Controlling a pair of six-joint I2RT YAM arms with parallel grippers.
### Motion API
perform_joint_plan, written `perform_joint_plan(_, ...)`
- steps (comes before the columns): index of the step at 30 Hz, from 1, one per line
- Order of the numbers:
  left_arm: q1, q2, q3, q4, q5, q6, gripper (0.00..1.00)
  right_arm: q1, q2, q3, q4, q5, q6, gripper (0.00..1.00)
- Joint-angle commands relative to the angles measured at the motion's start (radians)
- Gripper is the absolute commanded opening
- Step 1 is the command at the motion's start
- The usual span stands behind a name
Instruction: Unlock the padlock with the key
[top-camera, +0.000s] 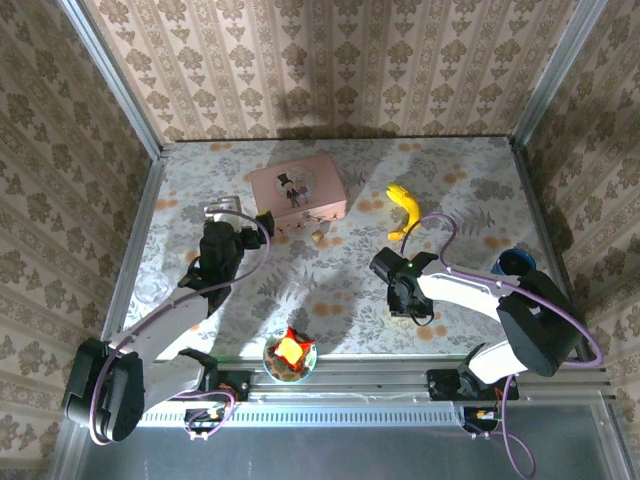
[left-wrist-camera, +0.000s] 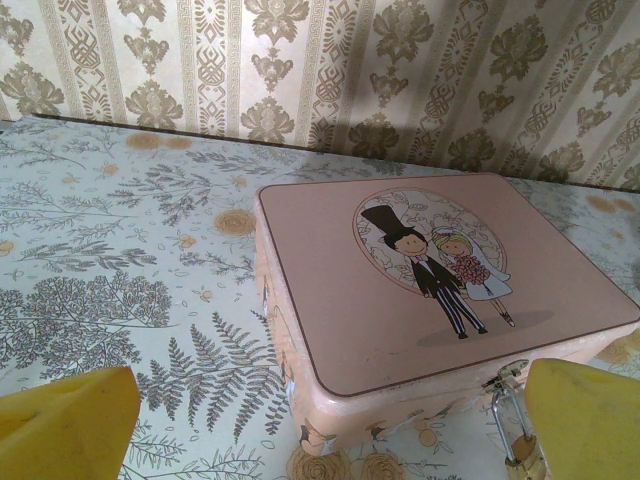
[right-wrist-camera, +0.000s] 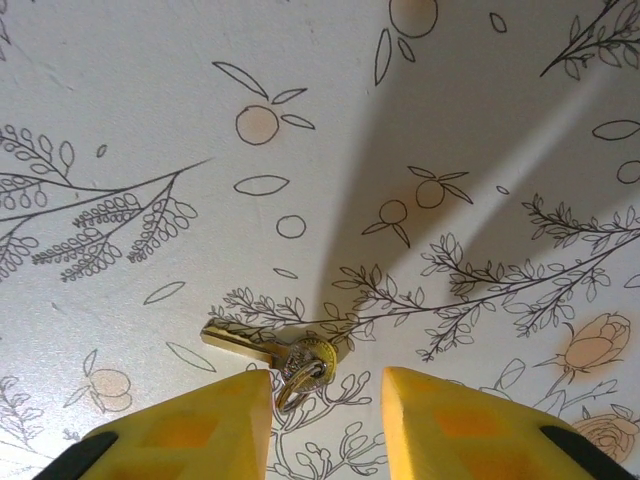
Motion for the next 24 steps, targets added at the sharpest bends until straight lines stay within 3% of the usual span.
perform_joint_plan(1, 0.0, -0.009, 0.006, 0.01, -0.008, -0.014, 1.0, 0.008, 0.024, -0.003, 0.011, 0.015, 0.028, 0.37)
perform_joint_plan(9, 0.001, -0.009, 0.007, 0.007, -0.008, -0.015, 1.0, 0.008, 0.047, -0.003, 0.028, 0.006, 0.026, 0.37)
perform_joint_plan(20, 0.001, -0.01, 0.029, -0.012, -0.007, -0.029, 1.0, 0.007, -0.01, -0.02, 0.003, 0.012, 0.01, 0.02)
perform_joint_plan(24, 0.001, -0.01, 0.043, -0.043, -0.017, -0.047, 1.0, 0.008, -0.046, -0.022, 0.013, 0.014, -0.017, 0.0)
